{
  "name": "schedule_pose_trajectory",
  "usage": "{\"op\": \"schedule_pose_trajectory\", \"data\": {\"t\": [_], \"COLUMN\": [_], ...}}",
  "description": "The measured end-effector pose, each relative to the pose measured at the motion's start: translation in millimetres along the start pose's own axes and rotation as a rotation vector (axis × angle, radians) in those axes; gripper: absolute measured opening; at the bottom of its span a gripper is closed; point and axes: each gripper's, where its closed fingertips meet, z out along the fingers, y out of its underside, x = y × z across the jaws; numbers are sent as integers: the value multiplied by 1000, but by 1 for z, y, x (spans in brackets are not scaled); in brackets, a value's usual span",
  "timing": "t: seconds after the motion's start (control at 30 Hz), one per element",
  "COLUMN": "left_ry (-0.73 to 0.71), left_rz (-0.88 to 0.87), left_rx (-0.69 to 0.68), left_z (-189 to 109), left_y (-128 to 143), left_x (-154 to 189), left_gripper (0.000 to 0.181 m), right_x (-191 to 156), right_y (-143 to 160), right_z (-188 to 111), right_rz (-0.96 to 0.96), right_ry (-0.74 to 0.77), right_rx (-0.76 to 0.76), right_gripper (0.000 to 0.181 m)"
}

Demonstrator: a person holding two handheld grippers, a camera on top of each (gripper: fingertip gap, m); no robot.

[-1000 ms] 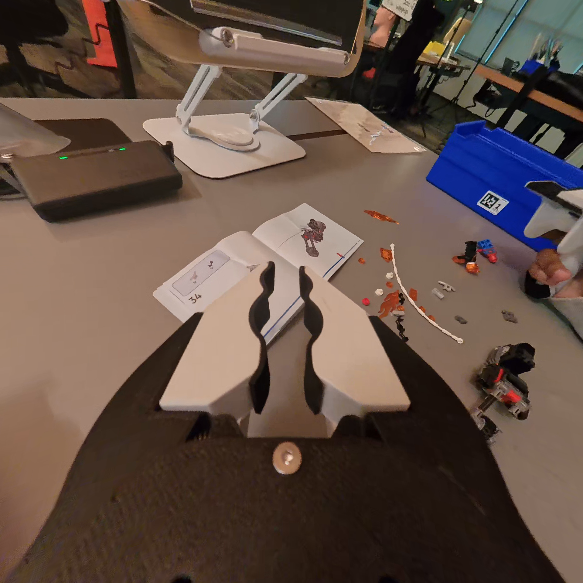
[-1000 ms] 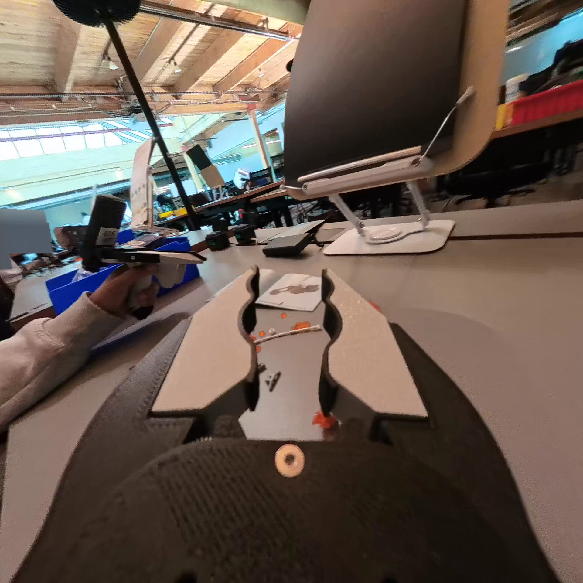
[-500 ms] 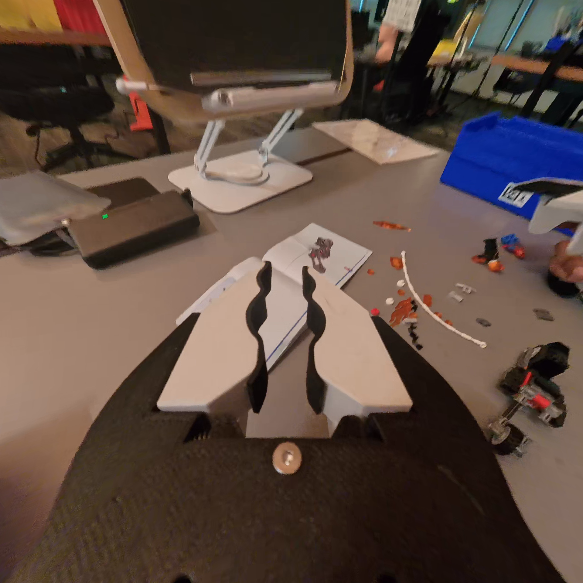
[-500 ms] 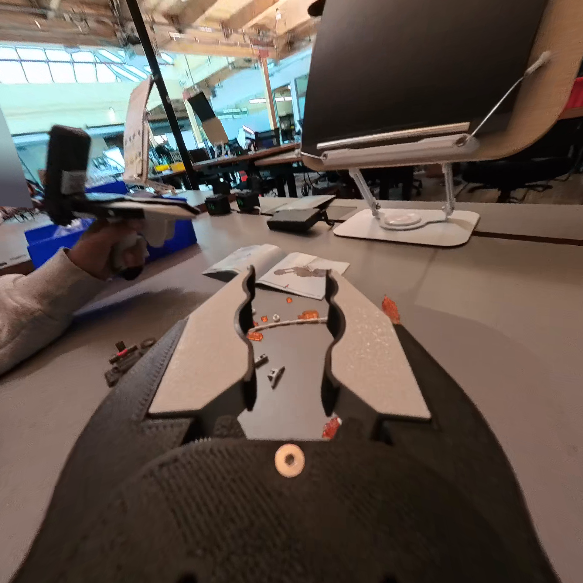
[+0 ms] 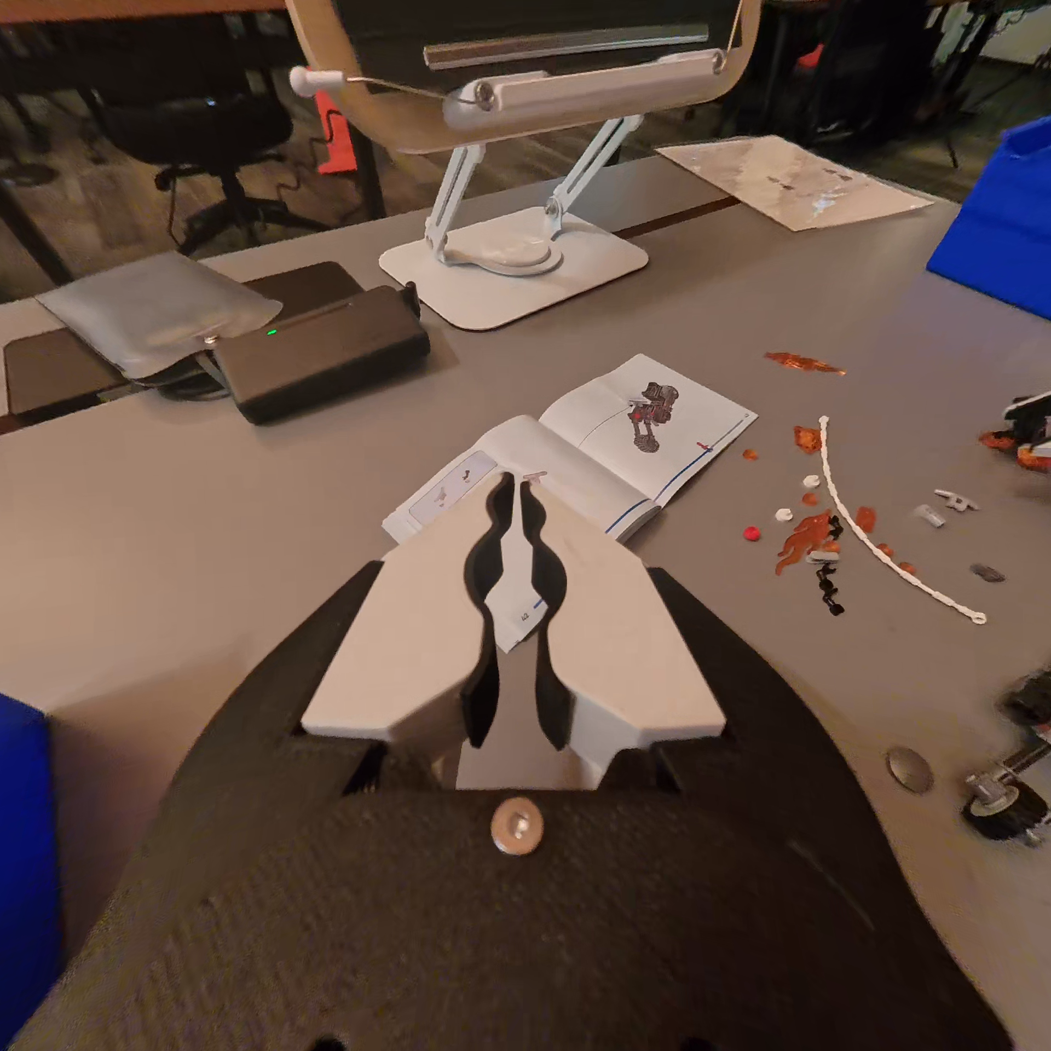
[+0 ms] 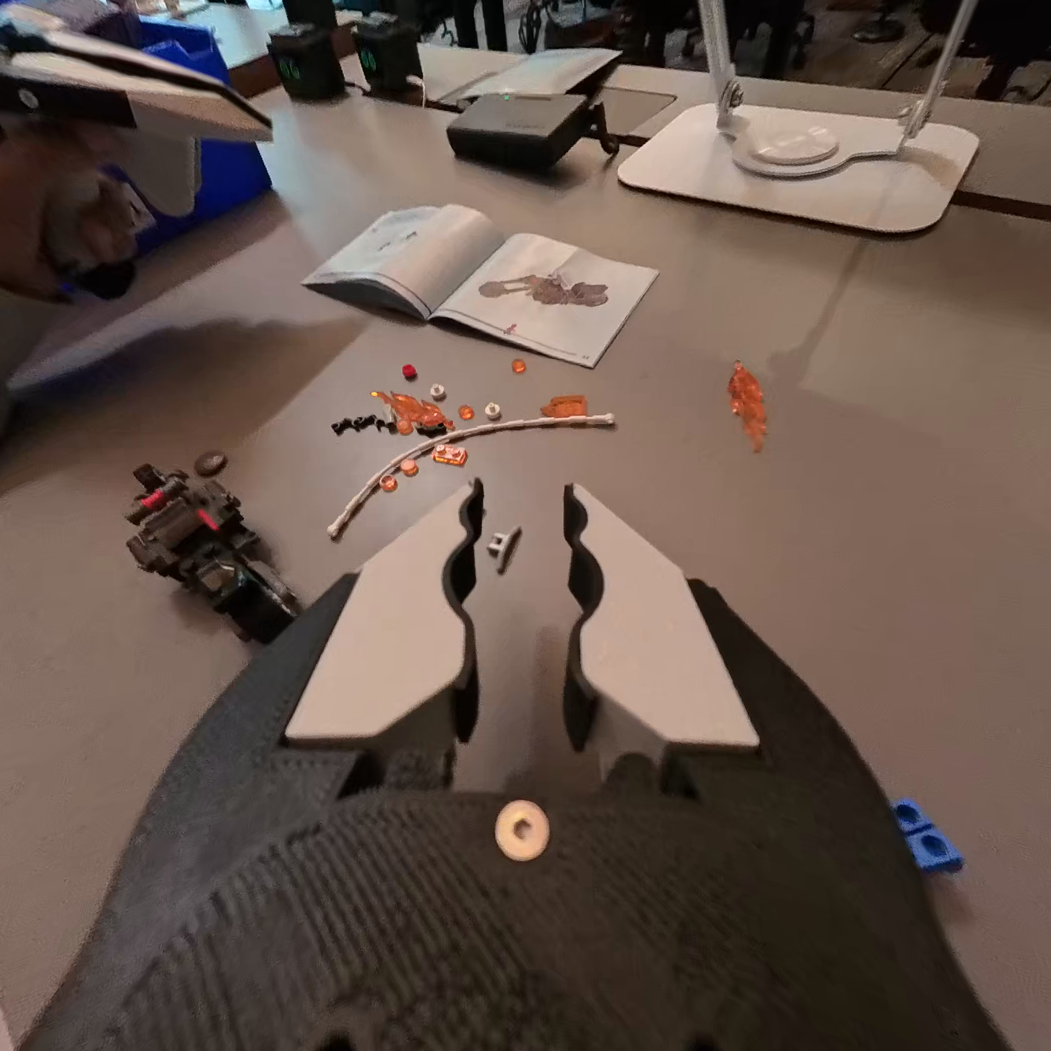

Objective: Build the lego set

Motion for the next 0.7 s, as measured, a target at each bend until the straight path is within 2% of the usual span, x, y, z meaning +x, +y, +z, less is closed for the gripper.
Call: {"op": "schedule_pose_trajectory", "data": {"t": [0.5, 0.7], "left_ry": [100, 93], "left_rz": [-79, -94], "left_rx": [34, -6], "left_z": [-1, -3], "left_y": [-3, 12], "left_x": [7, 12], "left_gripper": [4, 10], "right_x": [0, 1], "right_y": [15, 18], "right_z": [8, 8], "right_rz": [8, 18], "right_ry": [22, 27], "right_rx": [-106, -123], "right_gripper": [28, 28]}}
